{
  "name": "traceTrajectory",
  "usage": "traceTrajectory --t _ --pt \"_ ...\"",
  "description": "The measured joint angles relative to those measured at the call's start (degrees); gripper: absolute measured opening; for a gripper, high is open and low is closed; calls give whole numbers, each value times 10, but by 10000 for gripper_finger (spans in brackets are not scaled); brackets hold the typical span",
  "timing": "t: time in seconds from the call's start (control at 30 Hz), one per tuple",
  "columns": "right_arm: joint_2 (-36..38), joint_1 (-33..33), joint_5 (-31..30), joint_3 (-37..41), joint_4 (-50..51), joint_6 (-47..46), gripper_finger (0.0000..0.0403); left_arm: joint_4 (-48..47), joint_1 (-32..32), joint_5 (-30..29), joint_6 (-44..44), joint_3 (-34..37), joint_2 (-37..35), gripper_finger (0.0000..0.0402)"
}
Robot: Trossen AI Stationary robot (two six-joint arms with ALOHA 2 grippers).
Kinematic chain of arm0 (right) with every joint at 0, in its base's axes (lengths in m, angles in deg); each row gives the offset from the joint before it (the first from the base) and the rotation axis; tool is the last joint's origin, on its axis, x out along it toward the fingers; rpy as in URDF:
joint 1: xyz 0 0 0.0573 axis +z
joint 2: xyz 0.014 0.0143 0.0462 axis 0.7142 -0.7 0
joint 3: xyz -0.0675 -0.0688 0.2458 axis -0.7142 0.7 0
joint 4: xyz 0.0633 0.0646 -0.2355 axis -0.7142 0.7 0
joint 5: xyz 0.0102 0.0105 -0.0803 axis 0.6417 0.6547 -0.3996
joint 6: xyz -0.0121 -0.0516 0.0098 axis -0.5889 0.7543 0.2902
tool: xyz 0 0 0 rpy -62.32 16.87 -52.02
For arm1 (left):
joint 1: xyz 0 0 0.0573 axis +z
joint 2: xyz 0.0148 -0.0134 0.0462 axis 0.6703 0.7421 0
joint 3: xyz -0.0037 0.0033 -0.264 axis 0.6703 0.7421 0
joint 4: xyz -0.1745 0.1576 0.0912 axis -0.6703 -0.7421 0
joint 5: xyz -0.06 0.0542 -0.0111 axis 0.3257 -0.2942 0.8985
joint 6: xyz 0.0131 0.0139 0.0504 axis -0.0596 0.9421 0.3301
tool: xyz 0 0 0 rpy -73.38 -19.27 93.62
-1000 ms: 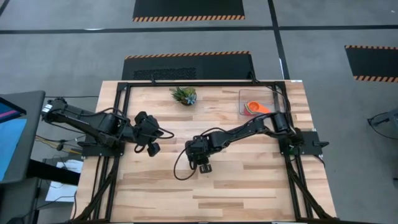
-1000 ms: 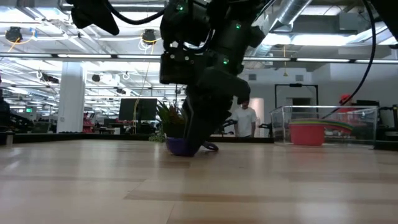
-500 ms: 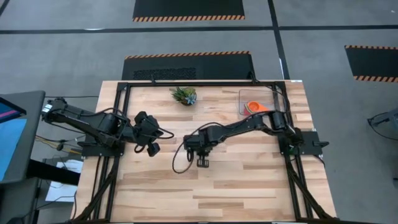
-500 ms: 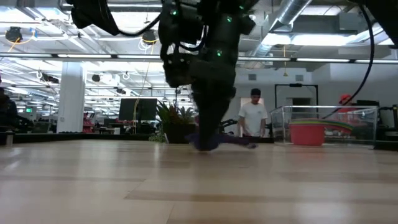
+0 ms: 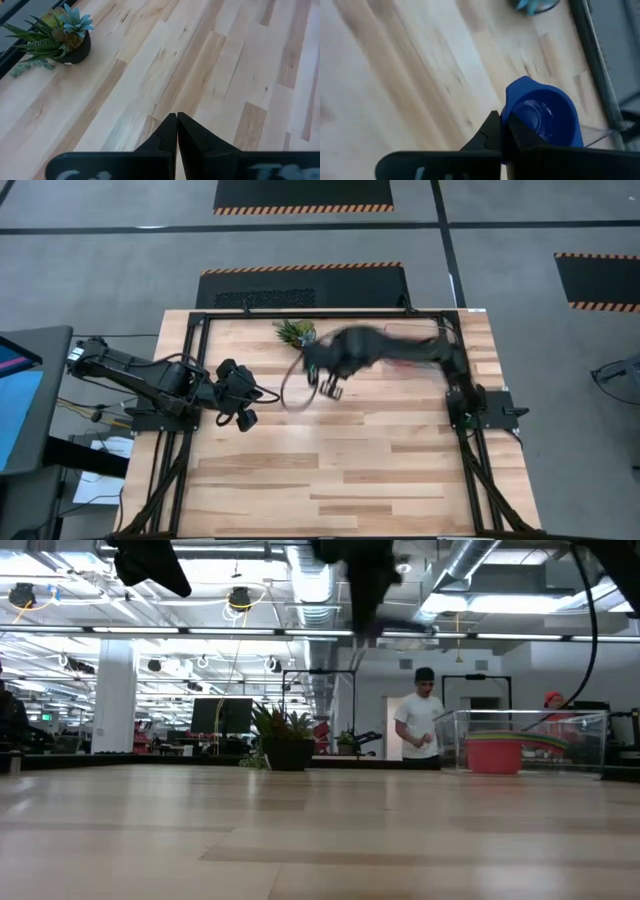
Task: Nest measuring cups in basket
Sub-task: Stack the dark blue measuring cup into the orange measuring cup in the transparent bin
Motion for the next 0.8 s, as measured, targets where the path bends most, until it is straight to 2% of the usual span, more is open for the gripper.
traceTrajectory --t 0.1,0.27,0.4,0.53,0.67,0.8 --pt "50 -25 -34 -4 9 -29 6 -3 0 0 0 0 0 0" --pt "129 -75 -48 1 4 -23 6 -4 0 0 0 0 0 0" --pt "203 -113 -64 42 4 -20 6 -3 0 -3 0 0 0 0" --pt "286 -145 -90 136 6 -76 6 -3 0 -3 -1 0 0 0" --pt "361 -169 -87 276 3 -129 5 -3 0 -4 -1 0 0 0" --pt "415 -183 -42 420 -65 -159 5 -2 0 -5 -2 0 0 0"
